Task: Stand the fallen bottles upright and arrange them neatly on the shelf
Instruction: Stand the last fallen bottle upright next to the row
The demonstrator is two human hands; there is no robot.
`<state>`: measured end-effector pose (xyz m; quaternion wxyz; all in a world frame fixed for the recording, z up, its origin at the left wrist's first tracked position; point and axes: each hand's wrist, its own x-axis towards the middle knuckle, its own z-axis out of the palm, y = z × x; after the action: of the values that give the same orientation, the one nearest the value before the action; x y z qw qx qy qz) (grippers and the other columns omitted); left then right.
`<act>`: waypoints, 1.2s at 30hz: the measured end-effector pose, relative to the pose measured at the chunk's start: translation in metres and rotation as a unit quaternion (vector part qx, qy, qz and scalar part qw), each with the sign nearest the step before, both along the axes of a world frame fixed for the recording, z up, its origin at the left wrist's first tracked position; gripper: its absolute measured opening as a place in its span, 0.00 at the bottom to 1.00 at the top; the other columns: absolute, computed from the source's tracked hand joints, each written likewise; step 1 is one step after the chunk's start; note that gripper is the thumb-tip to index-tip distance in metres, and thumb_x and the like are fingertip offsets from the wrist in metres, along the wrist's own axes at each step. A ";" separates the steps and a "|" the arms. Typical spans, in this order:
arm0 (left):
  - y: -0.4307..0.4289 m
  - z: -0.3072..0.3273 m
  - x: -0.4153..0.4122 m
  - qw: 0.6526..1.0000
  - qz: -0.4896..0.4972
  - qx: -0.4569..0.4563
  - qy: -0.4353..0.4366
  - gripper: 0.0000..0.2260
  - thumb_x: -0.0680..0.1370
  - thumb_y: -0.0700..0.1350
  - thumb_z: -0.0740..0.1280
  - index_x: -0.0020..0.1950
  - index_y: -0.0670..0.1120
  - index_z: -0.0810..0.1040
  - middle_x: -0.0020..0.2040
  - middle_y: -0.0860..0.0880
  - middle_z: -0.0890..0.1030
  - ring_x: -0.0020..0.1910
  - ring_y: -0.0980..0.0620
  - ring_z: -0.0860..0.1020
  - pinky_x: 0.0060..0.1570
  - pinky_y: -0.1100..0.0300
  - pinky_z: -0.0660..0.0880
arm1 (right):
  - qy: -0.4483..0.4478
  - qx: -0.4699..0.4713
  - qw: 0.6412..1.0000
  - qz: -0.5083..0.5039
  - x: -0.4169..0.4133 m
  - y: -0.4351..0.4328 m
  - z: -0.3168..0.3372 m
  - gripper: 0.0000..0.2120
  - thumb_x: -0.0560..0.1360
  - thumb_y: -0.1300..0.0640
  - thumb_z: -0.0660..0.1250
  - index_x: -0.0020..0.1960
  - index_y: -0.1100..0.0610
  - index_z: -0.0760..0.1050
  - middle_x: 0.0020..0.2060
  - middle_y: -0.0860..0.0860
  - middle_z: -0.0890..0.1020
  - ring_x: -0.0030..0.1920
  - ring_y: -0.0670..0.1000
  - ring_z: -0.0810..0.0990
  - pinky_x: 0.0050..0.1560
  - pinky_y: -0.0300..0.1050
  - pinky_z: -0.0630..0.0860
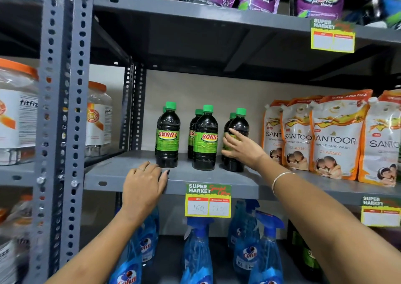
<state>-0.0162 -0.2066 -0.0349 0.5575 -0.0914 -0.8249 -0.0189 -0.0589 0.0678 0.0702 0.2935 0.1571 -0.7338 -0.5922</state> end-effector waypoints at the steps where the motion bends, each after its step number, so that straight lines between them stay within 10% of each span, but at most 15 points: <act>1: -0.002 0.001 0.000 1.000 0.003 0.005 -0.003 0.22 0.77 0.50 0.52 0.36 0.43 0.82 0.37 0.46 0.83 0.42 0.44 0.82 0.35 0.54 0.74 | 0.002 -0.002 1.000 -0.005 -0.001 -0.001 0.000 0.27 0.78 0.60 0.59 0.75 0.53 0.54 0.74 0.61 0.58 0.76 0.61 0.54 0.75 0.60 0.43; 21: -0.006 -0.001 -0.004 0.999 -0.011 0.034 0.007 0.21 0.75 0.49 0.52 0.26 0.44 0.75 0.25 0.47 0.77 0.24 0.46 0.75 0.29 0.57 0.70 | 0.002 -0.184 0.982 0.040 0.005 -0.003 -0.022 0.28 0.79 0.63 0.54 0.77 0.59 0.49 0.77 0.62 0.46 0.78 0.61 0.44 0.76 0.55 0.41; 23: -0.006 -0.001 -0.004 0.999 -0.010 0.035 0.007 0.21 0.75 0.49 0.52 0.26 0.44 0.74 0.24 0.47 0.76 0.24 0.46 0.74 0.29 0.57 0.70 | 0.070 -0.378 0.906 0.176 0.005 -0.011 -0.024 0.27 0.75 0.69 0.54 0.74 0.62 0.58 0.75 0.63 0.56 0.76 0.63 0.55 0.76 0.57 0.55; 28: -0.006 -0.001 -0.004 0.999 -0.012 0.038 0.012 0.22 0.75 0.49 0.52 0.25 0.43 0.73 0.24 0.46 0.75 0.23 0.45 0.74 0.29 0.57 0.69 | 0.042 -0.864 0.471 0.175 0.003 -0.029 -0.018 0.29 0.73 0.59 0.67 0.69 0.63 0.58 0.69 0.59 0.64 0.70 0.59 0.62 0.68 0.51 0.63; 36: -0.005 -0.002 -0.004 0.999 -0.010 0.032 0.019 0.21 0.75 0.49 0.53 0.25 0.44 0.74 0.24 0.47 0.75 0.23 0.46 0.74 0.28 0.58 0.68 | 0.010 -0.893 0.447 0.057 -0.009 -0.034 -0.028 0.42 0.66 0.47 0.76 0.69 0.62 0.58 0.69 0.60 0.62 0.71 0.60 0.60 0.66 0.53 0.66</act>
<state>-0.0206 -0.2121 -0.0366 0.5757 -0.0820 -0.8121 -0.0488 -0.0675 0.0339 0.0424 0.3126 -0.1562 -0.8449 0.4050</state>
